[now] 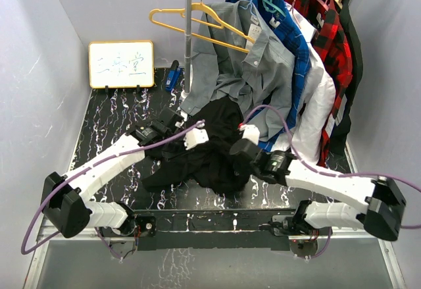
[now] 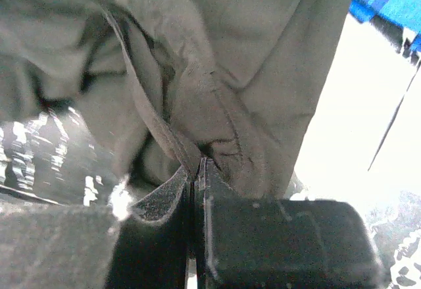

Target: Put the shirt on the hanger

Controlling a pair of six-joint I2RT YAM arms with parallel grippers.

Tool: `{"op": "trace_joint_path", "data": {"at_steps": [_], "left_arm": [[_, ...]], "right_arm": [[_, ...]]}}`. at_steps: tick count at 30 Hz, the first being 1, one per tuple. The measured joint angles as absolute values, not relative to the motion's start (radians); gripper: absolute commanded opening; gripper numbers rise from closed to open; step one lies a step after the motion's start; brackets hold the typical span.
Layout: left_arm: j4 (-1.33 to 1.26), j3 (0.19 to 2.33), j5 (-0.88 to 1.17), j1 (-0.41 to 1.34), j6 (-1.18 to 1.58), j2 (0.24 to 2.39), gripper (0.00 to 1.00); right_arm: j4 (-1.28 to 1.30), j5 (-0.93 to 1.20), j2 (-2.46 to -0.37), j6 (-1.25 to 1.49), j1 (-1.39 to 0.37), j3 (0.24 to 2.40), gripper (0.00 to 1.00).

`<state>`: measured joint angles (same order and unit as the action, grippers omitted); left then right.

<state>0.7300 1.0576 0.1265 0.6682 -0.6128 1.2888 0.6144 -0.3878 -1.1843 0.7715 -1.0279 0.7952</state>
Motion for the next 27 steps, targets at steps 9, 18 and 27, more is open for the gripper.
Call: {"op": "trace_joint_path", "data": {"at_steps": [9,18,27], "left_arm": [[0.538,1.016,-0.077,0.810,-0.677,1.345,0.30],[0.483,1.018,-0.112,0.914,-0.722,1.454,0.31],[0.632,1.044,-0.015,0.998,-0.713,1.454,0.32]], "right_arm": [[0.564,-0.276,-1.015,0.800,-0.898,0.683,0.00],[0.548,-0.235,-1.016,0.817,-0.894,0.640,0.00],[0.531,-0.228,-1.013,0.817,-0.881,0.617,0.00]]}}
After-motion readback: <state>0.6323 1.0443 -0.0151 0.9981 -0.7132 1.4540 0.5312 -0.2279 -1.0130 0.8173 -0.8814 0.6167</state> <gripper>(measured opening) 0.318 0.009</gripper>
